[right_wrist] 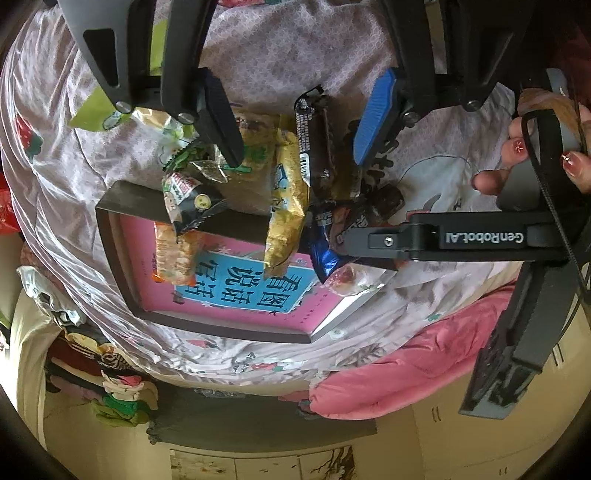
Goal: Organize snacks
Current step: 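Grasp the blue cookie packet with the left tool while the right tool grasps the black chocolate bar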
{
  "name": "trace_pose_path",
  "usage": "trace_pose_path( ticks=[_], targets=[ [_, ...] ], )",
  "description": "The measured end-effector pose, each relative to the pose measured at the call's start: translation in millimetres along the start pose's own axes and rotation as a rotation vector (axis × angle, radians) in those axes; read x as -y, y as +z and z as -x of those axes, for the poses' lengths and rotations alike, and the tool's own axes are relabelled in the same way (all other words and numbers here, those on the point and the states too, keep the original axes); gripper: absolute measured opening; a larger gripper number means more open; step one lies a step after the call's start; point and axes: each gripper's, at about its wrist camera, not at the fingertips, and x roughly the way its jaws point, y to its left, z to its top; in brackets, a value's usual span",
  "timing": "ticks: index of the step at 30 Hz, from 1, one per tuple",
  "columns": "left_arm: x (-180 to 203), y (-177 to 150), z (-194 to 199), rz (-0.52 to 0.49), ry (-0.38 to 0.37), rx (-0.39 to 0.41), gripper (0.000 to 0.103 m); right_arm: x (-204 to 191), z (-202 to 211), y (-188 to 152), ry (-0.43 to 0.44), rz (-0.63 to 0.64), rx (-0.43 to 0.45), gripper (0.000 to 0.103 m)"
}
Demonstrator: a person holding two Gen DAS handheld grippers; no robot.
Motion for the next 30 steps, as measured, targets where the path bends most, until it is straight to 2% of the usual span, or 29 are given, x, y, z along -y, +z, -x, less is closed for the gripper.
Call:
trace_pose_path(
  ticks=[8,10,12,15,24,30],
  targets=[
    [-5,3,-9,0.033,-0.023,-0.016,0.078,-9,-12,0,0.013,0.046,-0.012,0.042],
    [-6,3,-11,0.037,-0.024,-0.02,0.078,-11,-15,0,0.017,0.061,-0.012,0.031],
    [-8,3,-14,0.044,-0.03,-0.026,0.078,-15,-15,-2,0.018,0.079,-0.009,0.024],
    [-8,3,-18,0.055,-0.038,-0.034,0.078,-19,-15,-3,0.025,0.101,0.0,0.02],
    [-5,5,-28,0.07,-0.056,-0.051,0.078,-28,-20,-4,0.031,0.135,0.003,0.02],
    [-6,8,-39,0.115,-0.071,-0.082,0.078,-26,-26,-3,0.035,0.128,-0.004,0.02]
  ],
)
